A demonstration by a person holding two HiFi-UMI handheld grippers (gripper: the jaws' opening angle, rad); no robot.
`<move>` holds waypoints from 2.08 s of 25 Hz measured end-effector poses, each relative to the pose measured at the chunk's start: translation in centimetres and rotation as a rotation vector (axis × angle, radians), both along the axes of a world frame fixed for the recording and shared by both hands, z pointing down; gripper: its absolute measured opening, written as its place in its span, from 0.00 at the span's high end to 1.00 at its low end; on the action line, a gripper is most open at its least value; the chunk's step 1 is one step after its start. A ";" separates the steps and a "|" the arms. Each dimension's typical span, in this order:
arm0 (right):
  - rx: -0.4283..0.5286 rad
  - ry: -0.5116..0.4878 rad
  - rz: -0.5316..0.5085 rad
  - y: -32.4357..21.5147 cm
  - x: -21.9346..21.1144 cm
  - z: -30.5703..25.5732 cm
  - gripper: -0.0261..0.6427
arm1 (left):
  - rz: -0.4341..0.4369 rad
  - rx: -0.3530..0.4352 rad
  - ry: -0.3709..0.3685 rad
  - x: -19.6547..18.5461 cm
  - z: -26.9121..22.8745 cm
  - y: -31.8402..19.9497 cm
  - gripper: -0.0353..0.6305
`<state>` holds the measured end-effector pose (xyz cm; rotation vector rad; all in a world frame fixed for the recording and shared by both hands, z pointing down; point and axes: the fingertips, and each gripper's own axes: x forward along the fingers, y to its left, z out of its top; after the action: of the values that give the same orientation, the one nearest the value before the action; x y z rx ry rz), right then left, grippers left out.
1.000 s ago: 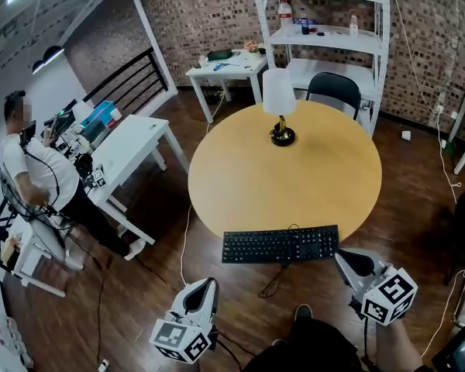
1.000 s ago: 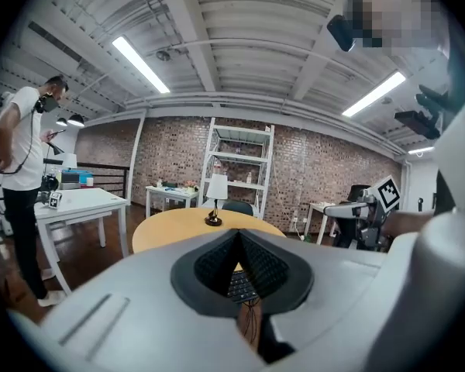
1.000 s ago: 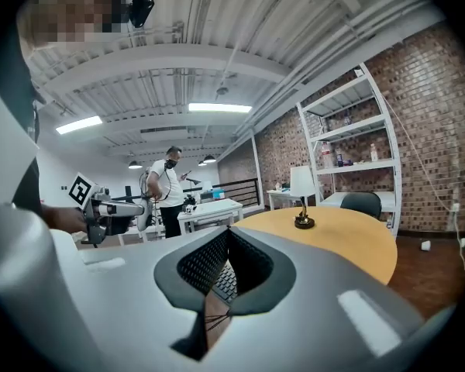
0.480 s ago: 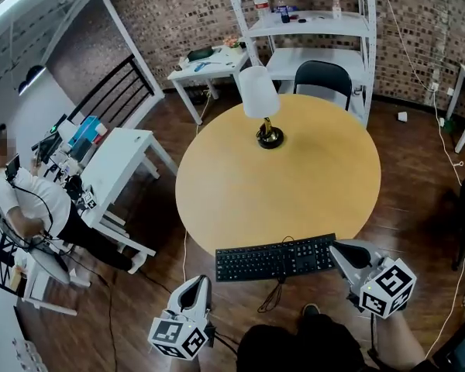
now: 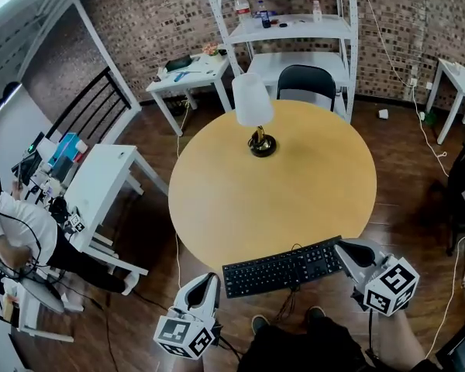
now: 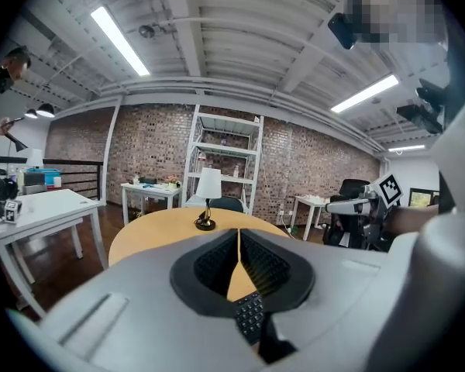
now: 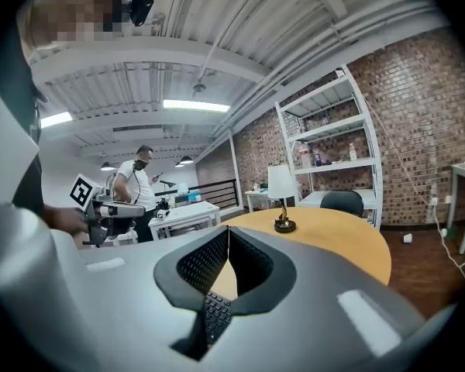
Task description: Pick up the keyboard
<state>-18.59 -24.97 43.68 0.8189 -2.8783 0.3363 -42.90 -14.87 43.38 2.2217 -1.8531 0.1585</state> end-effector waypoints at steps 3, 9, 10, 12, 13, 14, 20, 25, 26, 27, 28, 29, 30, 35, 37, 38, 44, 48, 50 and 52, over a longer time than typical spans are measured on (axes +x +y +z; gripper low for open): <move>-0.063 -0.038 0.060 -0.7 -1.2 0.3 0.89 | -0.024 -0.037 0.039 -4.1 1.5 -0.3 0.91; -0.173 0.037 0.114 -2.7 -1.7 4.9 0.72 | -0.044 -0.110 0.227 -9.6 6.0 -0.6 0.80; -0.196 0.037 0.132 -3.2 -1.3 5.8 0.72 | -0.038 -0.133 0.228 -9.9 7.0 -0.7 0.80; -0.251 0.027 0.176 -4.0 -0.3 8.2 0.72 | -0.030 -0.184 0.230 -10.5 9.2 -0.6 0.74; -0.288 0.017 0.208 -4.5 0.3 9.6 0.71 | -0.026 -0.207 0.244 -10.8 10.3 -0.6 0.73; -0.334 0.001 0.248 -5.0 1.0 11.1 0.70 | -0.019 -0.232 0.270 -10.9 11.4 -0.6 0.73; -0.522 0.004 0.380 -6.8 4.8 17.9 0.58 | -0.049 -0.373 0.423 -10.3 17.3 -0.8 0.59; -0.650 0.048 0.373 -6.3 5.8 23.1 0.48 | -0.095 -0.503 0.601 -10.8 24.0 -0.1 0.52; -0.676 0.058 0.374 -6.2 6.1 24.3 0.47 | -0.087 -0.528 0.615 -10.7 25.1 -0.1 0.52; -0.709 0.063 0.379 -6.0 6.4 25.4 0.47 | -0.074 -0.548 0.634 -10.4 26.0 -0.1 0.51; -0.744 0.063 0.388 -5.8 6.8 26.7 0.46 | -0.055 -0.563 0.648 -10.1 26.8 -0.1 0.51; -0.776 0.062 0.394 -5.7 7.2 27.8 0.45 | -0.030 -0.576 0.648 -9.8 27.5 -0.2 0.50; -0.801 0.060 0.394 -5.5 7.4 28.8 0.45 | -0.002 -0.590 0.635 -9.4 28.2 -0.2 0.50; -0.869 -0.016 0.294 -4.8 6.7 31.0 0.42 | 0.057 -0.682 0.645 -8.2 31.7 0.2 0.46; -0.881 -0.042 0.244 -4.8 6.2 31.1 0.42 | 0.061 -0.696 0.674 -7.6 32.5 0.3 0.45; -0.889 -0.056 0.218 -4.7 6.0 31.2 0.42 | 0.066 -0.697 0.685 -7.2 32.8 0.4 0.45; -0.944 -0.111 0.174 -4.4 6.0 32.9 0.49 | 0.051 -0.705 0.755 -6.4 35.3 -0.2 0.45; -0.957 -0.140 0.124 -4.5 5.4 33.3 0.52 | 0.071 -0.669 0.799 -6.1 35.6 -0.5 0.46; -0.969 -0.150 0.101 -4.6 5.5 33.6 0.54 | 0.112 -0.638 0.803 -5.7 35.3 -0.8 0.46; -0.977 -0.146 0.091 -4.4 5.6 33.9 0.59 | 0.160 -0.604 0.807 -5.2 34.6 -1.1 0.54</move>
<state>-13.03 -29.33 77.62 0.7097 -2.2866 1.6632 -48.12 -16.00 77.96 1.6411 -1.0178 -0.1260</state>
